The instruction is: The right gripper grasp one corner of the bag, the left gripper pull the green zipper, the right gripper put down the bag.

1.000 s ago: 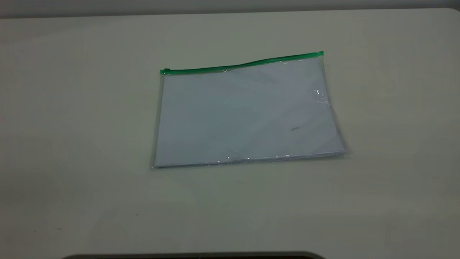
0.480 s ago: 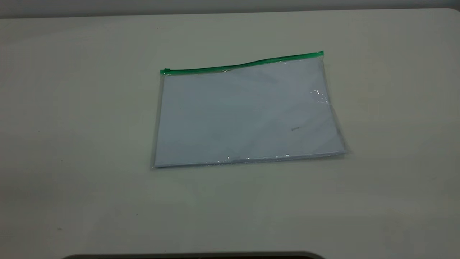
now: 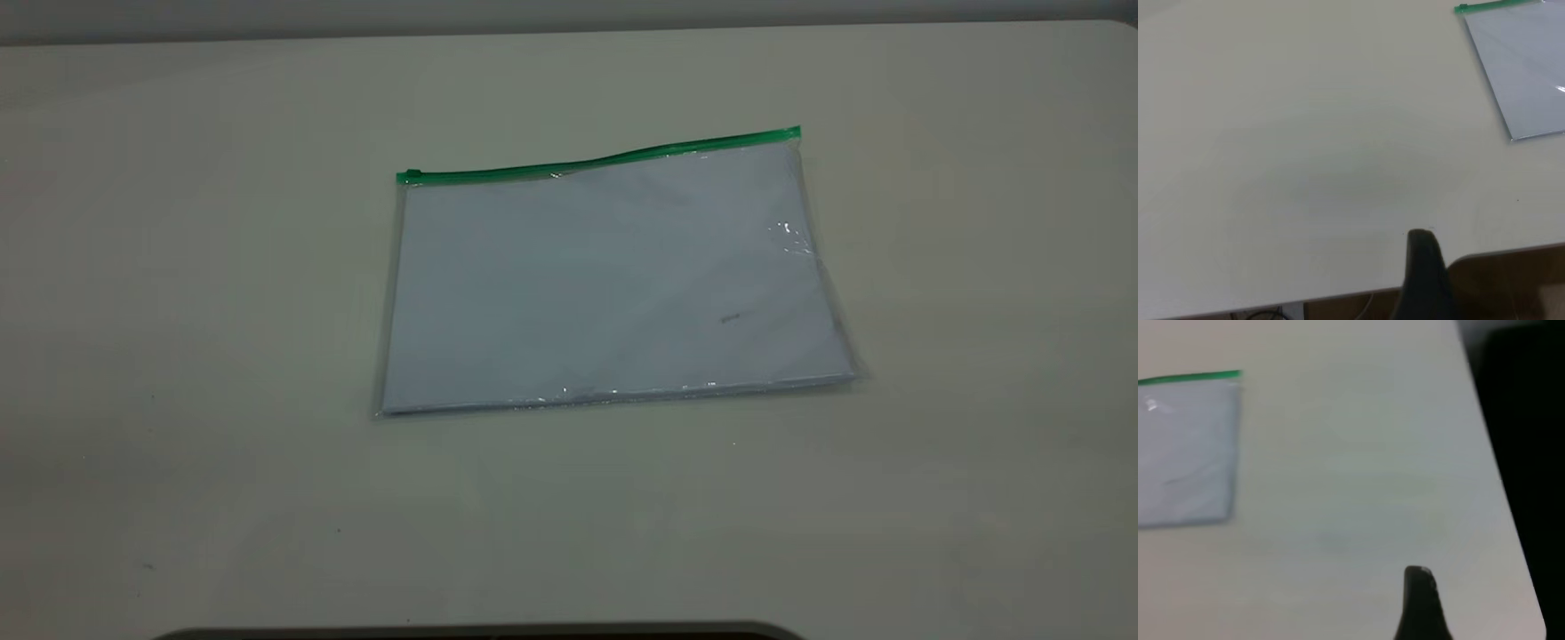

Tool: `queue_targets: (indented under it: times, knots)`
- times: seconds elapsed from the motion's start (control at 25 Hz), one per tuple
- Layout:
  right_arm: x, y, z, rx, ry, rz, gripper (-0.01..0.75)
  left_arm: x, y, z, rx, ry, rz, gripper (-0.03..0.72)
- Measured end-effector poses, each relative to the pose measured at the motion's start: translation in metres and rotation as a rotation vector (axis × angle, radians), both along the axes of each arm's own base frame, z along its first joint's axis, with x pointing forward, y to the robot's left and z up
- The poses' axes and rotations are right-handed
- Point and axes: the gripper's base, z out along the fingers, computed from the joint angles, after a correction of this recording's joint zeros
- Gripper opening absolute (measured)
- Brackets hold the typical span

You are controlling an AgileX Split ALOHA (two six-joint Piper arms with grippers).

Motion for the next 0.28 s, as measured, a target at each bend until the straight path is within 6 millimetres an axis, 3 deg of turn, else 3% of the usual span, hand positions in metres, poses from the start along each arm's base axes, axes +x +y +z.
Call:
queue_targets:
  times: [0.28]
  knots:
    - [0.0,-0.0005,0.0,0.009,-0.002,-0.012,0.564,0.0,0.0,0.0,0.0,0.0,0.0,0.59]
